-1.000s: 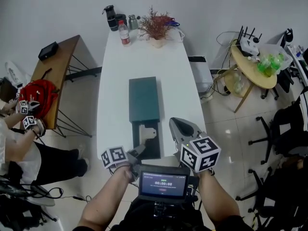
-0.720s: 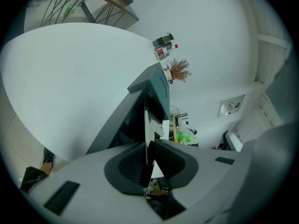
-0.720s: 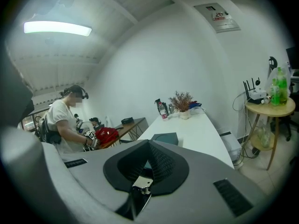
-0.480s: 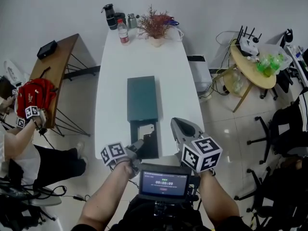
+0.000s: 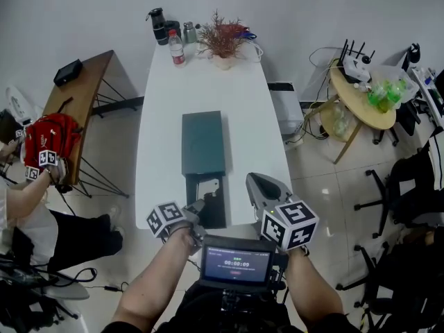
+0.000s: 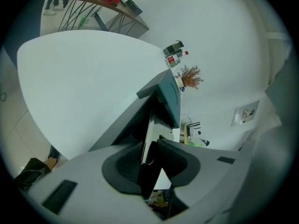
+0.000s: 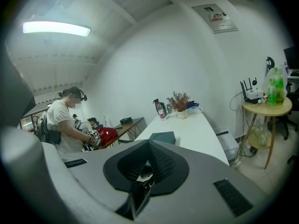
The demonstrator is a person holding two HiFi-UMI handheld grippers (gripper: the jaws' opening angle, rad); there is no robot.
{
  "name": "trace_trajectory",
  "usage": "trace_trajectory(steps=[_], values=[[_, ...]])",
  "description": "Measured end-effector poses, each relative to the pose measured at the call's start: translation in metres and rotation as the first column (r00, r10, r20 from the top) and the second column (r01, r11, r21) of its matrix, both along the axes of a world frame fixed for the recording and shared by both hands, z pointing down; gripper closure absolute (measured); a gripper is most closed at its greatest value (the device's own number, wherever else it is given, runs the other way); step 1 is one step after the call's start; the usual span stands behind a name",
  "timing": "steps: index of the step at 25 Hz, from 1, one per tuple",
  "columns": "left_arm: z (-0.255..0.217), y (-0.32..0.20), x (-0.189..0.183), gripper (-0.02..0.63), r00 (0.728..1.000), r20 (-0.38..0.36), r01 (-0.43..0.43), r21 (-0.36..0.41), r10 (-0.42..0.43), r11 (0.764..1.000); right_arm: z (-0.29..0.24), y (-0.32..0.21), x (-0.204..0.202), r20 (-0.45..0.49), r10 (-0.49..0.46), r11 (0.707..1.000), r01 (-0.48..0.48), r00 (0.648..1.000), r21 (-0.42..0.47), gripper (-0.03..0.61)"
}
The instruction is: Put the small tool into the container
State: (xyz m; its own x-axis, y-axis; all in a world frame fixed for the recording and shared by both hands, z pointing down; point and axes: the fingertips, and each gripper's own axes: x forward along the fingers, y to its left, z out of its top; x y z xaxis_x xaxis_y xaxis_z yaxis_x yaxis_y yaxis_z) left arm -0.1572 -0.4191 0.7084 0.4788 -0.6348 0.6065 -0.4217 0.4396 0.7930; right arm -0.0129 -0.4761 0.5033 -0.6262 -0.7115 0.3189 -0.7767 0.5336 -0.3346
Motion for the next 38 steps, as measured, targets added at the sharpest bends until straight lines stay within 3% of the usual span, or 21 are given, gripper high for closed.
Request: trace_trajectory(steps=[5,11,17,21,25,33,38], values=[[0.002,0.004,0.004,0.472,0.997,-0.054,0.057,-0.08,-0.062,0.995,-0.01,0.008,0.006,0.015,0.01,1.0,-0.01,1.0,0.003,0.569],[-0.001,0.009,0.007,0.466,0.996,-0.037,0.081,-0.118,-0.086,0.99,-0.028,0.017,0.018,0.014,0.021,0.999,-0.022,1.0,0.028,0.569],[0.0,0.016,0.011,0.456,0.999,-0.01,0.043,-0.144,-0.045,0.989,-0.034,0.024,0.026,-0.019,0.012,0.998,-0.011,1.0,0.061,0.569],[-0.004,0.022,0.012,0.449,0.996,0.082,-0.008,-0.152,0.021,0.988,-0.04,0.031,0.024,-0.007,-0.01,0.997,0.01,1.0,0.075,0.569],[0.0,0.023,0.014,0.428,0.992,0.125,0.005,-0.183,0.018,0.983,-0.039,0.034,0.032,0.0,0.003,0.997,-0.003,1.0,0.079,0.569],[0.002,0.024,0.018,0.413,0.99,0.138,0.017,-0.222,0.014,0.975,-0.048,0.043,0.049,0.01,0.018,0.996,-0.018,1.0,0.085,0.569],[0.002,0.024,0.022,0.405,0.994,0.107,0.003,-0.248,0.025,0.969,-0.057,0.051,0.056,0.024,0.023,0.998,-0.024,0.999,0.064,0.569]])
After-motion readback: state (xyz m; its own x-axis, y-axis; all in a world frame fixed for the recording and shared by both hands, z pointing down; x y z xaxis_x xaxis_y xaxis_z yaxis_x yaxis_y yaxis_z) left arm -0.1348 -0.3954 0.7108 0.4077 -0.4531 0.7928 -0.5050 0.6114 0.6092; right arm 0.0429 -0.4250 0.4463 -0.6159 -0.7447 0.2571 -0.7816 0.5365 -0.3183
